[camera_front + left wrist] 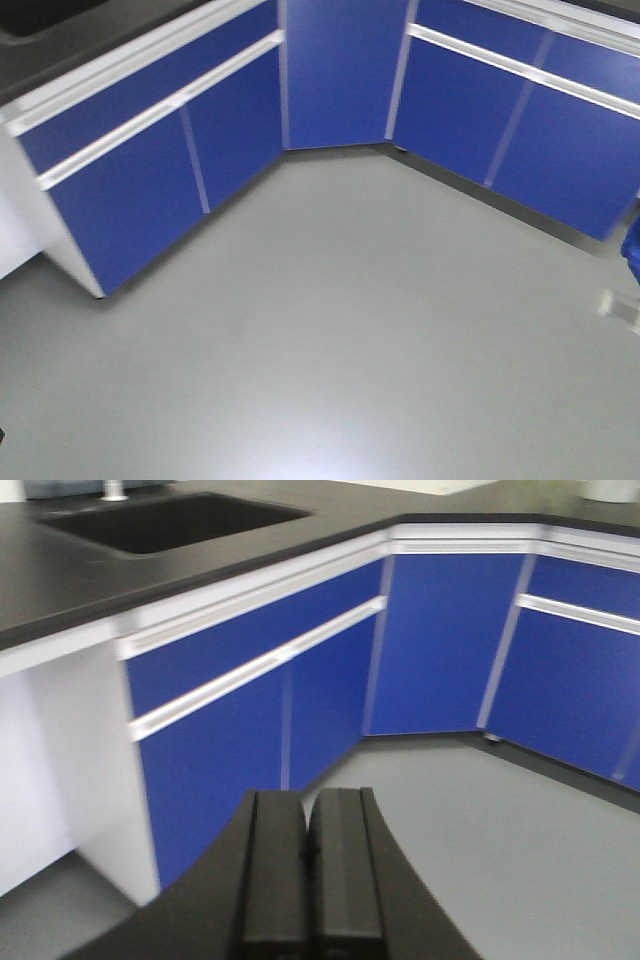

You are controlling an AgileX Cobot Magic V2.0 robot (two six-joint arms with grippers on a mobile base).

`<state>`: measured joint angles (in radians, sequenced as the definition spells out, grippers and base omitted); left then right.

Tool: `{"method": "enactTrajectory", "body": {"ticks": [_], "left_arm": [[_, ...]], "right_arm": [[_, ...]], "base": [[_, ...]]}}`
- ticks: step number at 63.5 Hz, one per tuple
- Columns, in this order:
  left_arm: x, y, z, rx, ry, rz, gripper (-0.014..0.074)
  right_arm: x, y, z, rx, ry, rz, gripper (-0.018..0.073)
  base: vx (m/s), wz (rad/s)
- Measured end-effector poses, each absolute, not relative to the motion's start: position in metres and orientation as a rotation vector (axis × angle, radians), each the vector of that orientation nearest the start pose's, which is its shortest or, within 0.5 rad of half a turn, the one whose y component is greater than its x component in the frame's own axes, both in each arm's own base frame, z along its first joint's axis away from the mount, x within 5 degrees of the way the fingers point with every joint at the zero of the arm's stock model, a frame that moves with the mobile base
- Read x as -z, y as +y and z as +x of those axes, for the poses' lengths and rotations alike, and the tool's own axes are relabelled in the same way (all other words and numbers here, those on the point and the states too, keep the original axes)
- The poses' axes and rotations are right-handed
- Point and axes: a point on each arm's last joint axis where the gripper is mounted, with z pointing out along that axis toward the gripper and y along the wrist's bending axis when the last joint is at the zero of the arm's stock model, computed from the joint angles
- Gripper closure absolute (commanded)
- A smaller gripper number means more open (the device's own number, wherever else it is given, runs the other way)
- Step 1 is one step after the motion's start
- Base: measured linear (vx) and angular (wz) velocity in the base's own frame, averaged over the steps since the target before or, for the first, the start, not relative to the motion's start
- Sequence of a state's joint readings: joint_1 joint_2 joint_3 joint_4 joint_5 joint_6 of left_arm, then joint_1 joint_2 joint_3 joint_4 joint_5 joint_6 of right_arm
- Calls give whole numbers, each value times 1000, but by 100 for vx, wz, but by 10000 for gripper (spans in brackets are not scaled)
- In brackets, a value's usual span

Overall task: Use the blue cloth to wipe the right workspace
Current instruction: 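Hold the blue cloth in the right gripper while driving to the other bench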

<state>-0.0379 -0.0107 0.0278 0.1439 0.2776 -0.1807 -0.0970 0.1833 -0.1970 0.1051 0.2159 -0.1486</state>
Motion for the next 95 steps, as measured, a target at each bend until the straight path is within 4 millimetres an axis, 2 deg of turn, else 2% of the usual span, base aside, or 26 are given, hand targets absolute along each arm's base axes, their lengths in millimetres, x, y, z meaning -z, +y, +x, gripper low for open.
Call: {"method": "enactTrajectory", "body": {"ticks": [56,95], "left_arm": [[-179,2,55,23,1775,-32,602],[-179,2,55,23,1775,-32,602]], "right_arm": [[-249,-4,67,89,1685,26,562],[-249,-4,67,89,1685,26,562]], "base": [[-14,-58],[8,-49]]}}
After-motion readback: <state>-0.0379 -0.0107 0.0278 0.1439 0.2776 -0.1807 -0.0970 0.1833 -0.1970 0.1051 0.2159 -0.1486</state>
